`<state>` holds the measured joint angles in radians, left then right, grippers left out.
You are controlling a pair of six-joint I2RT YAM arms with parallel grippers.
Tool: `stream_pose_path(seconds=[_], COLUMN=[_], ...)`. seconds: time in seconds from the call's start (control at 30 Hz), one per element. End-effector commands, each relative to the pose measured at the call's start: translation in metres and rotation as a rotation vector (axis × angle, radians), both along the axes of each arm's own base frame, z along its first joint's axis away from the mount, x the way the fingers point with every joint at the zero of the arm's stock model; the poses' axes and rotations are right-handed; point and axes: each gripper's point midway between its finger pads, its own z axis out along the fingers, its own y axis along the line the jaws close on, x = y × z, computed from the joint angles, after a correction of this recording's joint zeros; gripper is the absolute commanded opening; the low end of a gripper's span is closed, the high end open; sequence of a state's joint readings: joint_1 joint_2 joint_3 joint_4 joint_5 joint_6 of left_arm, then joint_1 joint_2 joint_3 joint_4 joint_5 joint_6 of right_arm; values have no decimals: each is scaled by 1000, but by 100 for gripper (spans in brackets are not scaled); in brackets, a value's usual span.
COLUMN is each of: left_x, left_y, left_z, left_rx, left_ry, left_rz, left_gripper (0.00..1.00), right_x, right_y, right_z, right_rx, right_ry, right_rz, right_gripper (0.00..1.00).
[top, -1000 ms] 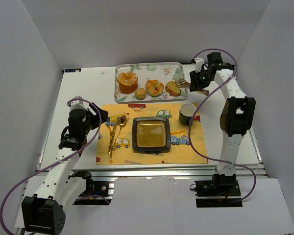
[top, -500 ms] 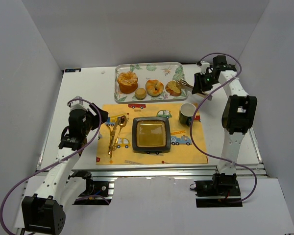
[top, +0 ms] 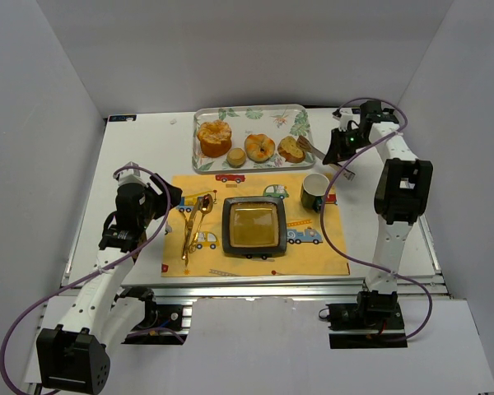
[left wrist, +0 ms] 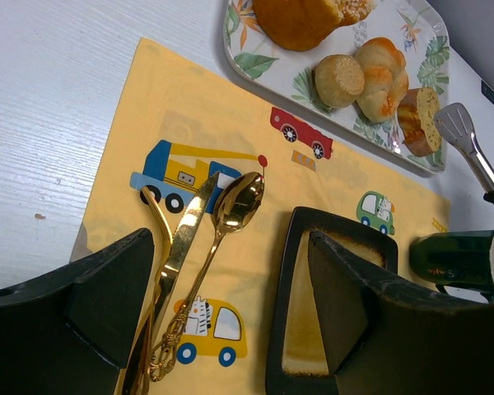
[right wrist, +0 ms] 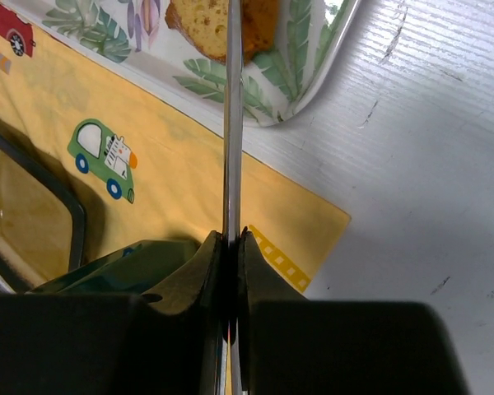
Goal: Place the bread
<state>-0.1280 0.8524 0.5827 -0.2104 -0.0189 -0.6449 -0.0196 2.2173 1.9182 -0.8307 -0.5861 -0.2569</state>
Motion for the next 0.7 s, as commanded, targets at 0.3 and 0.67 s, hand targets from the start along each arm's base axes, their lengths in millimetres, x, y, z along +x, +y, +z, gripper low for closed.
stream_pose_path(seconds=[0.3,0.67], left_x=[5,6], left_y=[0,-1], left_z=[27,33], left_rx=[-12,-22], left_ry=[-66,-87], left_rz=[3,4], left_gripper=[84,84], right_x=[10,-4], right_y=[1,23], right_z=[78,122], right_rx=[135,257], right_ry=[-161,-229], right_rz=[-6,75], right_gripper=[0,0])
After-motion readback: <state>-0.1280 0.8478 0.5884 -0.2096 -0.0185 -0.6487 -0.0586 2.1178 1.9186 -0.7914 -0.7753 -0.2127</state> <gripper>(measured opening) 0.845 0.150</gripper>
